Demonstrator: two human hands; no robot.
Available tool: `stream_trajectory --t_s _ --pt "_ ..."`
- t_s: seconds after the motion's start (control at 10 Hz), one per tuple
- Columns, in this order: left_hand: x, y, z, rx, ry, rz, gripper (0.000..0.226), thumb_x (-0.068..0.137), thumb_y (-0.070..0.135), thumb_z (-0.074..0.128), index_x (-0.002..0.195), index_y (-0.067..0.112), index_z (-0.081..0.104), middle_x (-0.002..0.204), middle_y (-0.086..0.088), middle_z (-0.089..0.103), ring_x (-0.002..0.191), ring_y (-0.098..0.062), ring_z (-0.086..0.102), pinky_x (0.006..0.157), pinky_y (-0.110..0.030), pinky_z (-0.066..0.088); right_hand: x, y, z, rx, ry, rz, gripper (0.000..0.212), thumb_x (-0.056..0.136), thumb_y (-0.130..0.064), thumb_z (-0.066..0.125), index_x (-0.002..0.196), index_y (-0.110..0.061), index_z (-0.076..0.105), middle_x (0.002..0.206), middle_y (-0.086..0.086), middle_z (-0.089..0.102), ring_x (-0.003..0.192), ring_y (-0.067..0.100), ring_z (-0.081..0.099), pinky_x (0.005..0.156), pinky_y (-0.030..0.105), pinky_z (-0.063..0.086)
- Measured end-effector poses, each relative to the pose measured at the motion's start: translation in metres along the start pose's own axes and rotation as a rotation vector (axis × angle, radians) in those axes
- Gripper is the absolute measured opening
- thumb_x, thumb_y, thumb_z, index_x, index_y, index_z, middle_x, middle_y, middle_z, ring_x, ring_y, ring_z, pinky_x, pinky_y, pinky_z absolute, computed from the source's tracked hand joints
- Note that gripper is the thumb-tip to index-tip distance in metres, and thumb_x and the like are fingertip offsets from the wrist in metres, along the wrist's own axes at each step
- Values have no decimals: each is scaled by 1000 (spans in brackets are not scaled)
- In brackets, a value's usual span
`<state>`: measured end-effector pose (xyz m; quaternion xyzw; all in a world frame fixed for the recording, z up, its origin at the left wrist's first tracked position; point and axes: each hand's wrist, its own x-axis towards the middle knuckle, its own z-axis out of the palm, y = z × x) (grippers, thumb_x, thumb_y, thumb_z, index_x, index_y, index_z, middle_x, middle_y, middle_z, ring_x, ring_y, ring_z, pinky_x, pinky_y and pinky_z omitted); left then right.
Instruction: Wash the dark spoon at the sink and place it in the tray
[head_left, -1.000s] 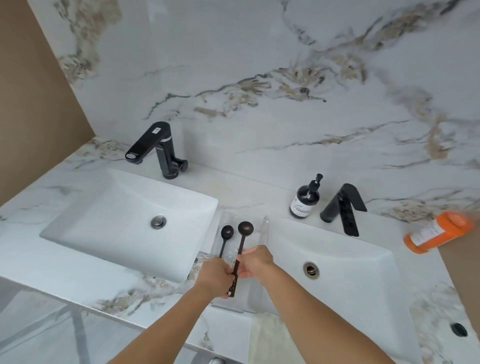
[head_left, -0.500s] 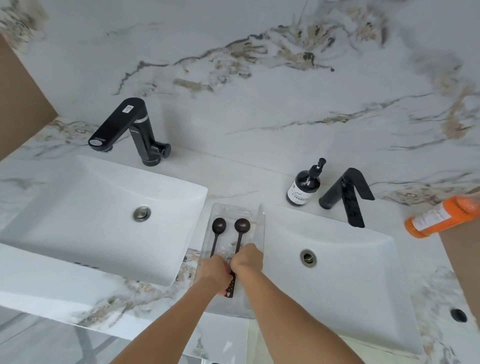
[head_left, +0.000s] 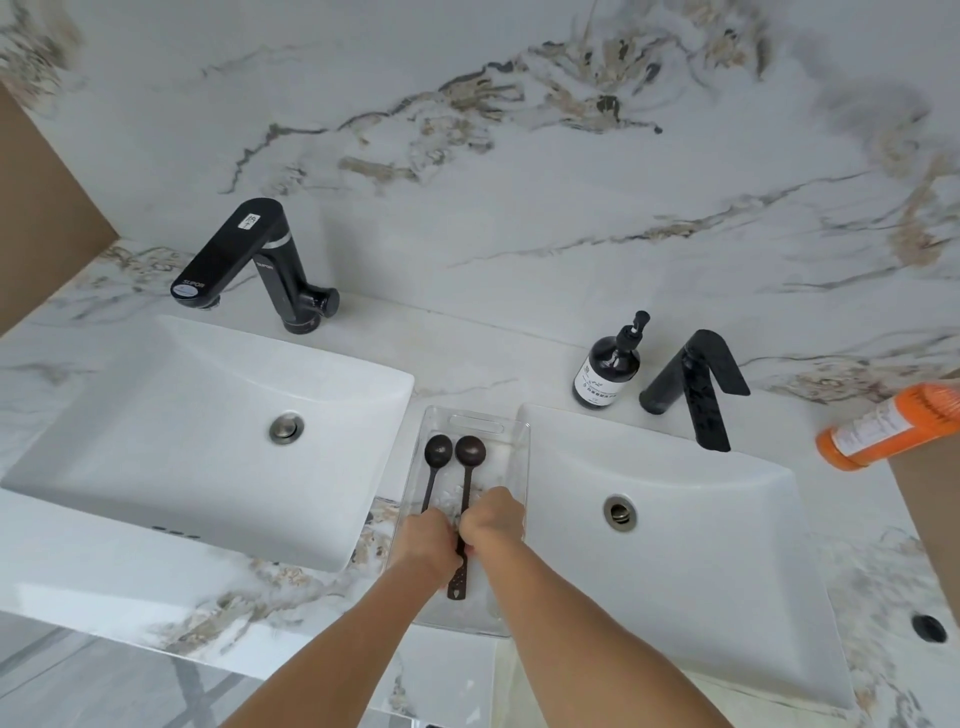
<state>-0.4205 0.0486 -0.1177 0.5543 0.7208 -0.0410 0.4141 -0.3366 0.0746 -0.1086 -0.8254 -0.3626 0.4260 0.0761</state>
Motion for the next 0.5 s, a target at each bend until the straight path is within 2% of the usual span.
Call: stream_trajectory --t_s 0.1,0.2,0.3,0.4,0.5 --pt "0 4 1 82 48 19 15 81 10 56 86 7 69 97 -15 73 90 -31 71 69 -35 59 -3 1 0 20 5 0 10 84 -2 57 78 -10 56 84 8 61 91 32 70 80 42 62" --pt "4 5 4 145 74 37 16 82 10 54 89 10 68 99 -14 72 92 -31 70 67 -34 54 -7 1 -3 80 -10 -3 8 83 -5 60 88 -6 66 95 11 68 90 32 70 79 42 62" --pt "6 8 7 231 90 57 20 84 6 53 99 7 66 105 -14 70 97 -31 68 71 -33 52 -9 2 -11 88 -27 3 12 84 -7 63 95 -5 66 103 13 68 92 33 70 74 39 62" --pt "3 12 10 271 113 82 20 86 6 53 101 9 65 107 -13 68 98 -30 68 70 -32 51 -12 3 -24 66 -79 -7 12 80 -3 68 91 -6 65 104 13 70 91 31 71 54 30 56" --pt "-5 20 3 313 137 81 21 85 8 56 105 9 61 110 -14 66 102 -31 67 79 -35 55 -11 6 -38 158 -97 -14 18 80 -3 63 97 -2 70 99 17 73 84 33 74 68 37 64"
